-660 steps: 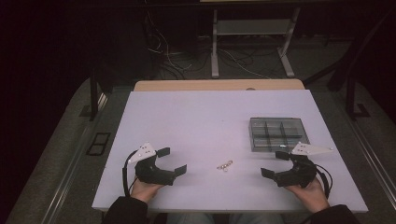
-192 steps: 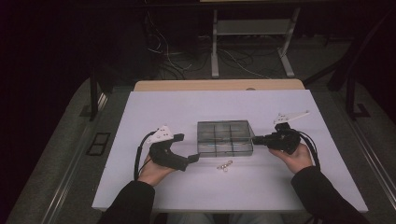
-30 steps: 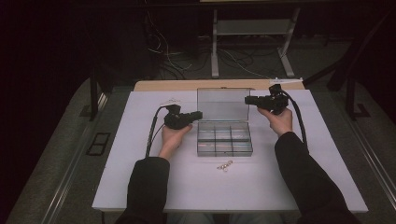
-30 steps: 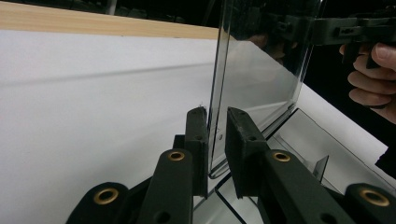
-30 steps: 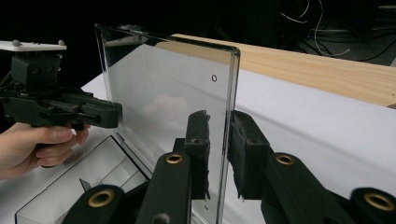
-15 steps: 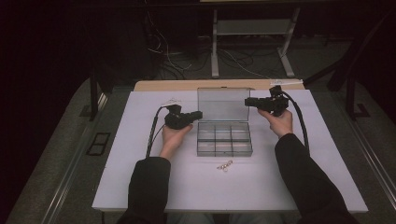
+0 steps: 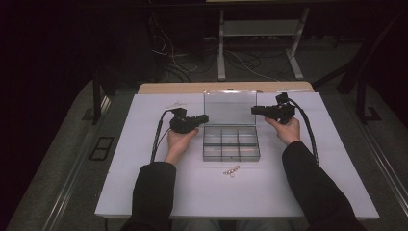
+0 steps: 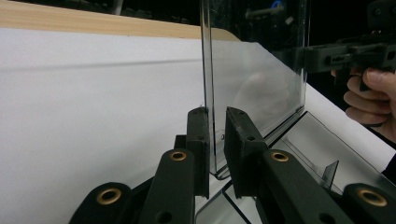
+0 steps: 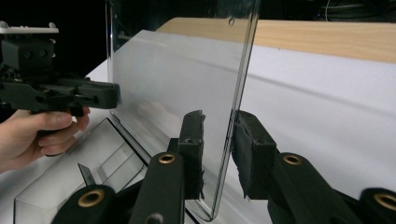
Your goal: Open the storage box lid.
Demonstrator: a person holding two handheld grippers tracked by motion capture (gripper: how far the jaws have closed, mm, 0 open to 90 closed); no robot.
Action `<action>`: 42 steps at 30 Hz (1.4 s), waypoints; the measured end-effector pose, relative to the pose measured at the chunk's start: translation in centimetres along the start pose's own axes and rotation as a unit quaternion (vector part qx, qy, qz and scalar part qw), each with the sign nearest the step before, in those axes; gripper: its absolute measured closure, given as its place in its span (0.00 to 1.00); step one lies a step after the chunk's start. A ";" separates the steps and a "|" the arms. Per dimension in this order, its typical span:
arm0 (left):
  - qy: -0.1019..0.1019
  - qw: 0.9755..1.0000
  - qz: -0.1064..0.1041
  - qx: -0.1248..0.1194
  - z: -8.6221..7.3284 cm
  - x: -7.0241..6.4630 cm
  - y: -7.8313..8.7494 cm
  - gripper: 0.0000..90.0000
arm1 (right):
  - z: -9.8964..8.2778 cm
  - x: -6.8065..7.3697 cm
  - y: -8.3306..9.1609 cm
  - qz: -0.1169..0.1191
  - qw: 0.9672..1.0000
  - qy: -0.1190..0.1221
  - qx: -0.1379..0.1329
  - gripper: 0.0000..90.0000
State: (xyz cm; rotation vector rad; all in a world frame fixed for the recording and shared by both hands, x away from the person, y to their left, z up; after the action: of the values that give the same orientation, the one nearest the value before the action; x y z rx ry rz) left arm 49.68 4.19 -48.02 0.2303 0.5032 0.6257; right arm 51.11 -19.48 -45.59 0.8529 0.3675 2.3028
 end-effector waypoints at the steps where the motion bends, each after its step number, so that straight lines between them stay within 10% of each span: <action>1: 0.000 1.000 0.000 0.001 0.0 0.0 0.0 0.88 | -0.2 -0.1 -0.1 0.001 1.000 -0.001 0.003 0.81; 42: 0.042 0.999 0.012 0.013 -0.7 0.5 -0.8 0.75 | -2.7 -1.0 -1.7 -0.007 0.999 -0.030 0.030 0.70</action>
State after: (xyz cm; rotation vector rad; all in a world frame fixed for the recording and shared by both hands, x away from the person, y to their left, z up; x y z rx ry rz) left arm 50.07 3.95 -49.07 0.2364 0.5908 0.6549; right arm 50.74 -18.97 -48.87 0.9457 0.4171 2.2579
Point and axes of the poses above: each handheld gripper's, and its own axes: y roughly backward along the jaws, z roughly out of its top, x roughly to its left, the point moved 9 cm from there along -y, roughly forward along the jaws, and after that the axes turned 4 degrees about -y, right-handed, at the moved point
